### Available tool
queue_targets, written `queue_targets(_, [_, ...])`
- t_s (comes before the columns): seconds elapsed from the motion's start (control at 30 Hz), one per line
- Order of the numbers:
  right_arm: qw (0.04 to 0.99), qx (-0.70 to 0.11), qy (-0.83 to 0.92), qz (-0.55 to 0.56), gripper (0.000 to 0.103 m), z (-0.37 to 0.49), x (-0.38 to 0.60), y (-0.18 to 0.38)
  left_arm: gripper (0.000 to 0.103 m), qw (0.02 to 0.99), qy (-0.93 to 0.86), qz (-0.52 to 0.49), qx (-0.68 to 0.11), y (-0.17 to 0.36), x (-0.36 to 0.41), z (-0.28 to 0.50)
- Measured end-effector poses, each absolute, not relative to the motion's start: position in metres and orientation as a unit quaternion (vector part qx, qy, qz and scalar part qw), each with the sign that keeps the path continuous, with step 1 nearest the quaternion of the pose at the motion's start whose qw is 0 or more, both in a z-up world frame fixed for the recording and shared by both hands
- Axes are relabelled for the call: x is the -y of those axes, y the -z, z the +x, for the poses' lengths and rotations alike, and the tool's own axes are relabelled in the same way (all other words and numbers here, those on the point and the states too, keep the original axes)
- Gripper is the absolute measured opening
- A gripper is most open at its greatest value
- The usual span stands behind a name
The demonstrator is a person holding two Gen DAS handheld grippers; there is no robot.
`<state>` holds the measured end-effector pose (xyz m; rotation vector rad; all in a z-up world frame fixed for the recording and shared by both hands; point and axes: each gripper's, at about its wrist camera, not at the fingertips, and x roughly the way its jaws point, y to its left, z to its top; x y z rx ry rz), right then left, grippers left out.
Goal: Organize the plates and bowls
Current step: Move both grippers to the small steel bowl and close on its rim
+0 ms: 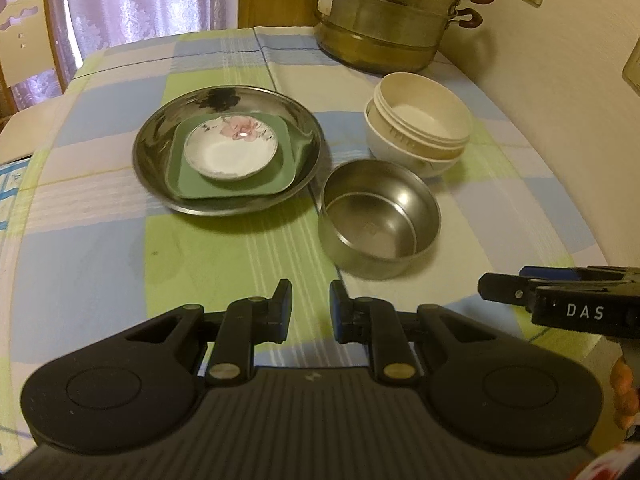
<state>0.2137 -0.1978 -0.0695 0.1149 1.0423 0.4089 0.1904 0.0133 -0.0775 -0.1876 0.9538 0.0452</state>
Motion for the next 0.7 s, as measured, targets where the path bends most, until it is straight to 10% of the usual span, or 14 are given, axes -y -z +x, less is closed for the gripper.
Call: queue_targets(0.7, [0.856,-0.475,-0.192,0.068,0.050,0.275,0.175,0.092,0.017,0.883,-0.001,-0.085,-0.462,0.105,-0.010,0.268])
